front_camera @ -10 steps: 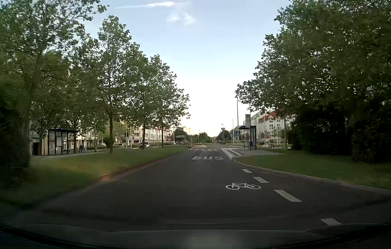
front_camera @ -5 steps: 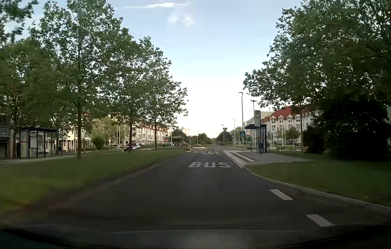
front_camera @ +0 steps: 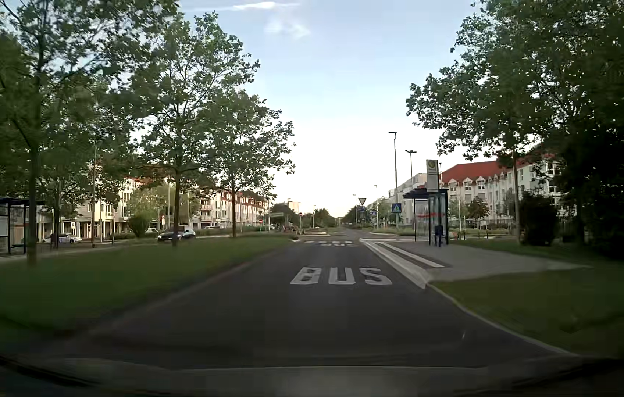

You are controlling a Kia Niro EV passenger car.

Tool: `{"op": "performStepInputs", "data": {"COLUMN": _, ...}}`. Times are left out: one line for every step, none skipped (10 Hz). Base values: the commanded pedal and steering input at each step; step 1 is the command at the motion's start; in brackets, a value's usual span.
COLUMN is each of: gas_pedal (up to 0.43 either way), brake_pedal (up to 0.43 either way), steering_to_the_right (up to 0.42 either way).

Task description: Follow the waypoints while adhering to traffic rules and regulations

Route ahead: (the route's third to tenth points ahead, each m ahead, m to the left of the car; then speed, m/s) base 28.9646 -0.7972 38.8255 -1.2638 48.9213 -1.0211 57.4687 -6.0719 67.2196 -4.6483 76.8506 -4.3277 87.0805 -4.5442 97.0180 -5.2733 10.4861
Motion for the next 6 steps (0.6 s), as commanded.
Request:
{"op": "performStepInputs", "data": {"gas_pedal": 0.0, "brake_pedal": 0.159, "steering_to_the_right": 0.012}}
{"op": "performStepInputs", "data": {"gas_pedal": 0.0, "brake_pedal": 0.159, "steering_to_the_right": 0.014}}
{"op": "performStepInputs", "data": {"gas_pedal": 0.0, "brake_pedal": 0.159, "steering_to_the_right": 0.014}}
{"op": "performStepInputs", "data": {"gas_pedal": 0.0, "brake_pedal": 0.159, "steering_to_the_right": 0.013}}
{"op": "performStepInputs", "data": {"gas_pedal": 0.0, "brake_pedal": 0.165, "steering_to_the_right": 0.014}}
{"op": "performStepInputs", "data": {"gas_pedal": 0.0, "brake_pedal": 0.165, "steering_to_the_right": 0.013}}
